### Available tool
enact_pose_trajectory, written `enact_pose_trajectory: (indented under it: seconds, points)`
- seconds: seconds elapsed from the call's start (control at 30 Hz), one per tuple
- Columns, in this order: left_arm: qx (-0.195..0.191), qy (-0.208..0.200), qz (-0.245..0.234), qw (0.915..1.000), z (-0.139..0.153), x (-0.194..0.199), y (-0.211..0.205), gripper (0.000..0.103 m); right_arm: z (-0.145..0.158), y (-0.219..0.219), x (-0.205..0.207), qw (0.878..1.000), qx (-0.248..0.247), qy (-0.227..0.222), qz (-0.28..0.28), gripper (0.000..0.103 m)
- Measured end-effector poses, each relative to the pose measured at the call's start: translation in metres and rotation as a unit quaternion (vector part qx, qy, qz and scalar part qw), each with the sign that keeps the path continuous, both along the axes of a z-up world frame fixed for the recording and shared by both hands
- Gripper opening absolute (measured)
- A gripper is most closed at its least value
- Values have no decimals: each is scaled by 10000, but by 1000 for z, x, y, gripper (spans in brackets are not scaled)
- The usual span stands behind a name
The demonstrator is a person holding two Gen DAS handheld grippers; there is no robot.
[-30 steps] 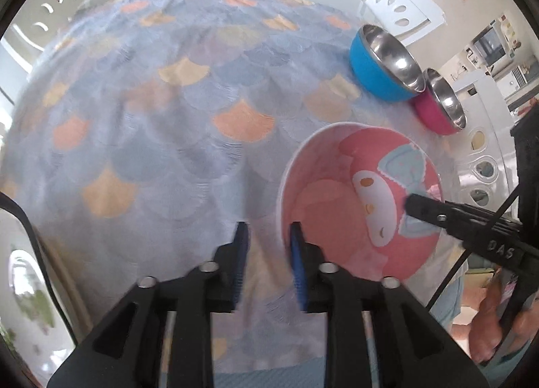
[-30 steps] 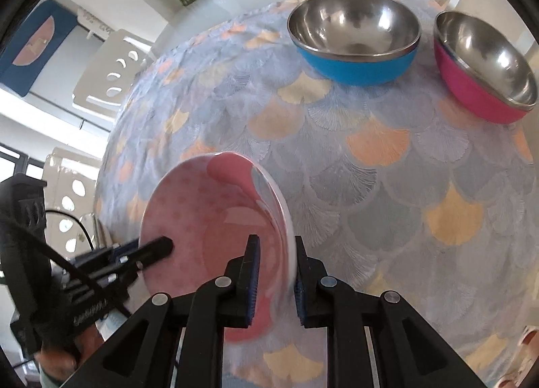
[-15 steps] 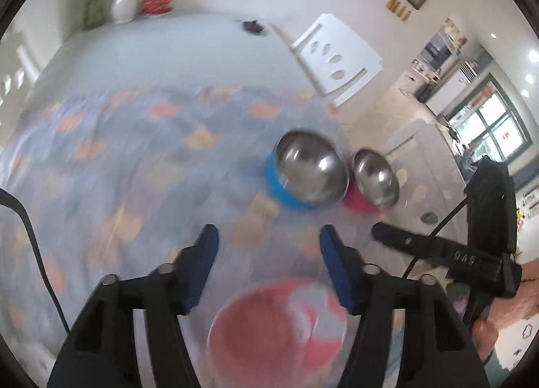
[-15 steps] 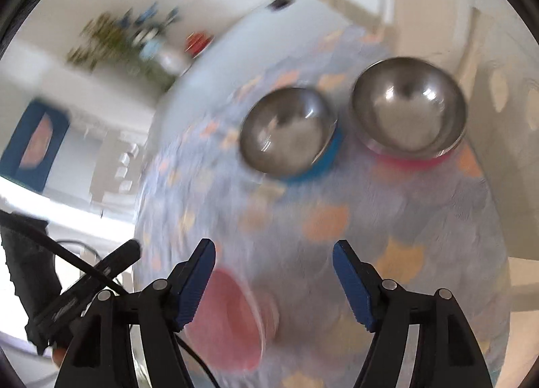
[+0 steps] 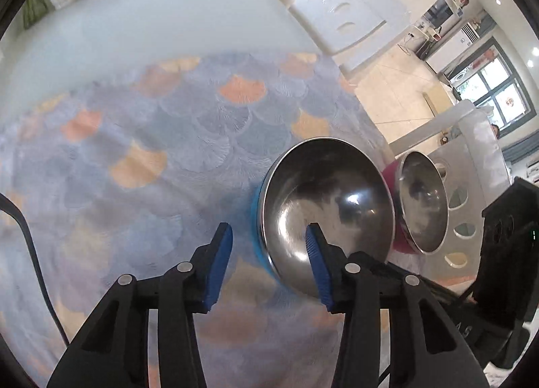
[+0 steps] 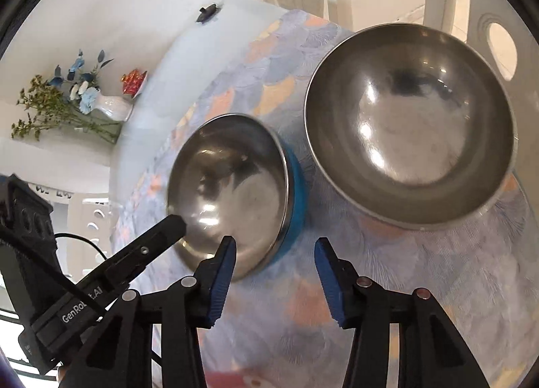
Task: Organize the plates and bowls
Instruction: 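Close the right gripper on the rim of the blue steel bowl, then lift the blue steel bowl and lower it into the pink bowl, open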
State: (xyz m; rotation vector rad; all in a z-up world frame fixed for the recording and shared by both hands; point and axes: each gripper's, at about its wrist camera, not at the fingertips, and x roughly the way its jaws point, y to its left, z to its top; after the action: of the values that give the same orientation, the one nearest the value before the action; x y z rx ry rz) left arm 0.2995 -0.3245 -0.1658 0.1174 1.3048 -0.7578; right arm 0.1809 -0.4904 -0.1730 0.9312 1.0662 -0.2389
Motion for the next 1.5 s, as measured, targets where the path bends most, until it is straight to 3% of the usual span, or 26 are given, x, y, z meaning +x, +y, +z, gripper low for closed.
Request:
enact_pose_trajectory:
  seconds: [0.17, 0.27, 0.63, 1.07, 1.3, 1.5]
  points:
    - [-83, 204, 25, 9998, -14, 6, -8, 26, -11, 1, 10, 9999, -58, 50, 79, 35]
    - [39, 35, 7, 10000, -16, 7, -10, 12, -16, 2, 10, 9998, -145, 117, 116, 33]
    - [-319, -580, 37, 9978, 28, -16, 22, 12, 10, 28, 1, 9970, -593, 31, 488, 31]
    - [-1059, -1111, 644, 9860, 105, -81, 108, 12, 102, 89, -52, 9842, -1197, -758, 1062, 31]
    - [-1102, -1238, 999, 9811, 120, -128, 150, 12, 130, 134, -79, 9753, -1338, -906, 1508, 31]
    - [-991, -1122, 1160, 9819, 110, -170, 175, 13, 118, 155, -114, 9741, -1123, -738, 1820, 31]
